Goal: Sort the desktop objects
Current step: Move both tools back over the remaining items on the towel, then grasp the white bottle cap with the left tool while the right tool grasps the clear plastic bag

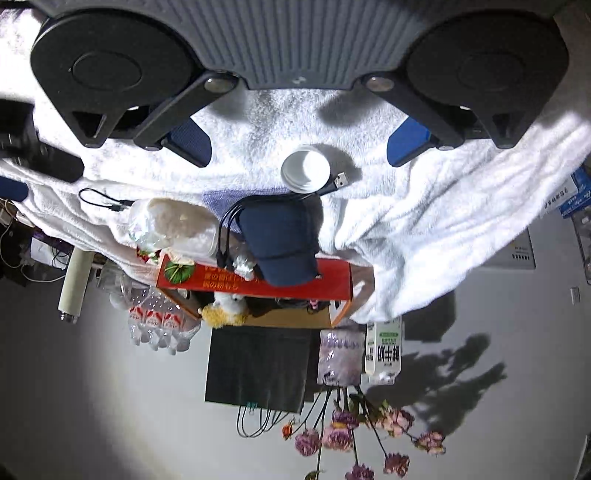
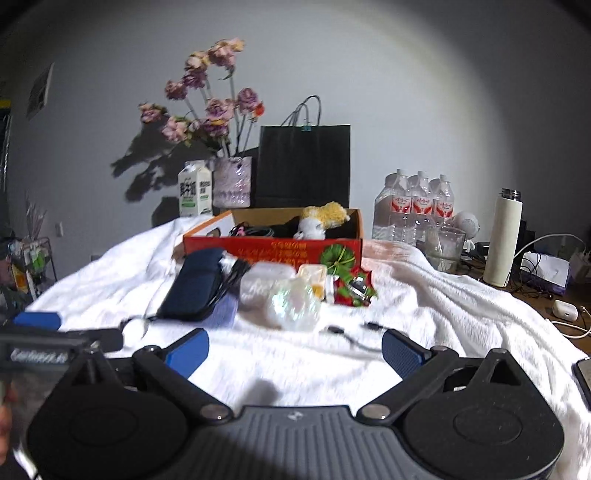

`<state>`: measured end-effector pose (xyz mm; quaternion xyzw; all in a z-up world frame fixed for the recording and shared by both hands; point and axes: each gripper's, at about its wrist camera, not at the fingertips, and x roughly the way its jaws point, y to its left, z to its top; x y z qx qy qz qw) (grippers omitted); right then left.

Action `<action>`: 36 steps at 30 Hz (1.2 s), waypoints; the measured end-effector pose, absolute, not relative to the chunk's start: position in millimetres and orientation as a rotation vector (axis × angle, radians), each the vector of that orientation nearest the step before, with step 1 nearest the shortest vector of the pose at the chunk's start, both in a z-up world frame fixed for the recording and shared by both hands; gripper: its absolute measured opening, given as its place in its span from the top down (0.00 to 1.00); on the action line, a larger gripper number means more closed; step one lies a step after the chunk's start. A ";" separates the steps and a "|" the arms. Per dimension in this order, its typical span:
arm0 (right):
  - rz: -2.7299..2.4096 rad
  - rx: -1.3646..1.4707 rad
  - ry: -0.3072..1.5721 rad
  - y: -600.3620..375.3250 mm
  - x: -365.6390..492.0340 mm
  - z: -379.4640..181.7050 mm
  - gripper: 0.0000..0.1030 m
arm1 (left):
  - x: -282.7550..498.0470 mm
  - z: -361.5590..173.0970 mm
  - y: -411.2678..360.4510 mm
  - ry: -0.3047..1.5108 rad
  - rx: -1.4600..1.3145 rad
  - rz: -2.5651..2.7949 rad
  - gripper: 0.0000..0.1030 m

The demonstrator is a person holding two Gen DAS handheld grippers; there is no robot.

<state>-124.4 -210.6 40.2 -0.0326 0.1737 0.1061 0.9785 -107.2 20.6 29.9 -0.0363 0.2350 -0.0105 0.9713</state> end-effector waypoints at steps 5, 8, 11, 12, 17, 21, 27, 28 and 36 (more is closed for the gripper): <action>0.227 -0.084 0.367 -205.7 -113.6 32.0 0.04 | -85.7 16.9 21.3 0.513 -0.069 -0.037 0.05; 0.226 -0.093 0.387 -204.0 -96.9 31.6 0.06 | -74.7 11.8 19.5 0.533 -0.070 -0.036 0.17; 0.229 -0.095 0.403 -201.9 -77.5 33.4 0.11 | -65.5 10.8 20.7 0.540 -0.079 -0.047 0.21; 0.234 -0.094 0.405 -200.9 -70.3 34.5 0.12 | -61.5 10.3 21.5 0.550 -0.078 -0.049 0.26; 0.228 -0.117 0.428 -190.9 -28.3 36.1 0.19 | -46.7 5.1 25.9 0.588 -0.116 -0.061 0.50; 0.241 -0.122 0.487 -184.8 3.6 29.2 0.28 | -45.6 4.9 24.9 0.589 -0.108 -0.080 0.60; 0.239 -0.077 0.555 -185.5 26.2 19.4 0.55 | -47.8 6.7 19.8 0.579 -0.087 -0.097 0.60; 0.242 -0.062 0.552 -187.9 24.6 19.7 0.57 | -48.4 7.2 19.0 0.577 -0.085 -0.096 0.60; 0.254 -0.055 0.502 -199.1 -25.8 37.1 0.61 | -69.5 25.2 9.1 0.511 -0.065 -0.108 0.60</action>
